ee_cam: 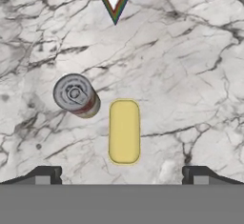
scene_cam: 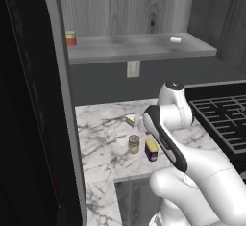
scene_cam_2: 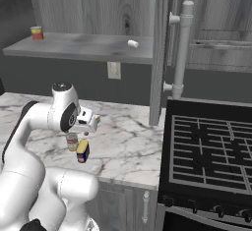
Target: Pick the cans from the counter and place them in their designated side in the cabinet.
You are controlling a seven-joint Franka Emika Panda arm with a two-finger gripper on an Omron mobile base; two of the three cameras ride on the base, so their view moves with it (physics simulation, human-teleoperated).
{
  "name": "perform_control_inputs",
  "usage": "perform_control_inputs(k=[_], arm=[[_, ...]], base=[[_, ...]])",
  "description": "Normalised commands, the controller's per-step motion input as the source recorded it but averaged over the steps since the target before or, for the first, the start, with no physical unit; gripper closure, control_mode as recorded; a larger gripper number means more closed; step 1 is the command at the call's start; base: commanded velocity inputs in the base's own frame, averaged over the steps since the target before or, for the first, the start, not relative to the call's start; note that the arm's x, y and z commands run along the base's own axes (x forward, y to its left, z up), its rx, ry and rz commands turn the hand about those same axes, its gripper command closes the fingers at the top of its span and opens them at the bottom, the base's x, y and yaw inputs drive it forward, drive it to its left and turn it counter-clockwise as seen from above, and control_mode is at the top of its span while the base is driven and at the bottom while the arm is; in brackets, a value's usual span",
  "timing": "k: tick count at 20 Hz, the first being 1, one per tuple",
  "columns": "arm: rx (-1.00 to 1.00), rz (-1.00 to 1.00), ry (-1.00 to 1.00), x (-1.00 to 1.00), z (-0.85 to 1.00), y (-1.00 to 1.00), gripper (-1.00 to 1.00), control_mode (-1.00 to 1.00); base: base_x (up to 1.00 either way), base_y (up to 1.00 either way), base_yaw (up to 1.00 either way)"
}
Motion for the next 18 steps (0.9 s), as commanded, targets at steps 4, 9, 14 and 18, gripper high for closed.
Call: perform_control_inputs(k=[4,9,14,18], arm=[[0.00,0.00,0.00,0.00,-0.10,0.00,-1.00,-1.00],[0.00,0.00,0.00,0.00,-0.11,0.00,-1.00,-1.00],[0.00,0.00,0.00,0.00,-0.12,0.00,-1.00,-1.00],[0.00,0.00,0.00,0.00,-0.13,0.00,-1.00,-1.00]], base=[[0.00,0.00,0.00],[0.00,0.00,0.00],[0.00,0.00,0.00],[0.00,0.00,0.00]])
